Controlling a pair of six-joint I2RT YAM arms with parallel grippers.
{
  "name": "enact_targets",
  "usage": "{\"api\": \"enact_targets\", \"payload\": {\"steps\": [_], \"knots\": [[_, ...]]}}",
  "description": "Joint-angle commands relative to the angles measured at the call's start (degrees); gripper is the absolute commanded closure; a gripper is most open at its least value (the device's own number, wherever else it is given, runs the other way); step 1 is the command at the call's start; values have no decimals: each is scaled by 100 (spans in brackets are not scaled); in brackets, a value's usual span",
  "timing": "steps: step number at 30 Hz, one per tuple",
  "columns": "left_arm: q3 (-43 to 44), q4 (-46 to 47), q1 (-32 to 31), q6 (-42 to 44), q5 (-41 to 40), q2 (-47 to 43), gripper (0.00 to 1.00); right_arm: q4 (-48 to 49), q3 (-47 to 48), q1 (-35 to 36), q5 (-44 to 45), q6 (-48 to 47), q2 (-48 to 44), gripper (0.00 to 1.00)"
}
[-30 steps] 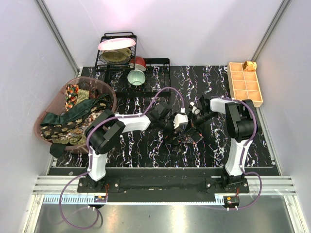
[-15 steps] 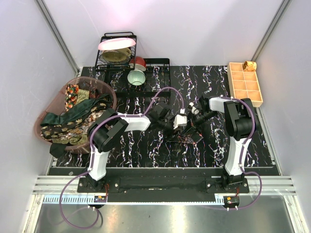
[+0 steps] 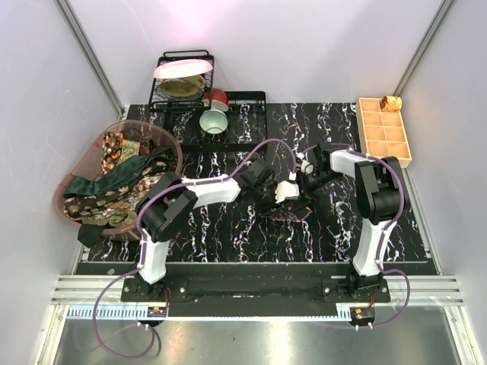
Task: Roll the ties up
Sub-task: Roll the tie at the center of the board.
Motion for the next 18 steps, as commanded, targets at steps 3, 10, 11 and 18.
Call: {"api": "enact_targets", "payload": {"steps": [3, 10, 11, 18], "knots": [[394, -1671, -140, 165, -1404, 292, 65, 692, -288, -55, -336, 274, -613, 45], [597, -1804, -158, 86, -1387, 388, 64, 1511, -597, 174, -619, 680, -262, 49], [606, -1821, -158, 112, -1387, 397, 64, 1598, -606, 165, -636, 724, -218, 50], [658, -1857, -140, -37, -1273, 442, 58, 1907, -764, 209, -524, 918, -252, 100]]}}
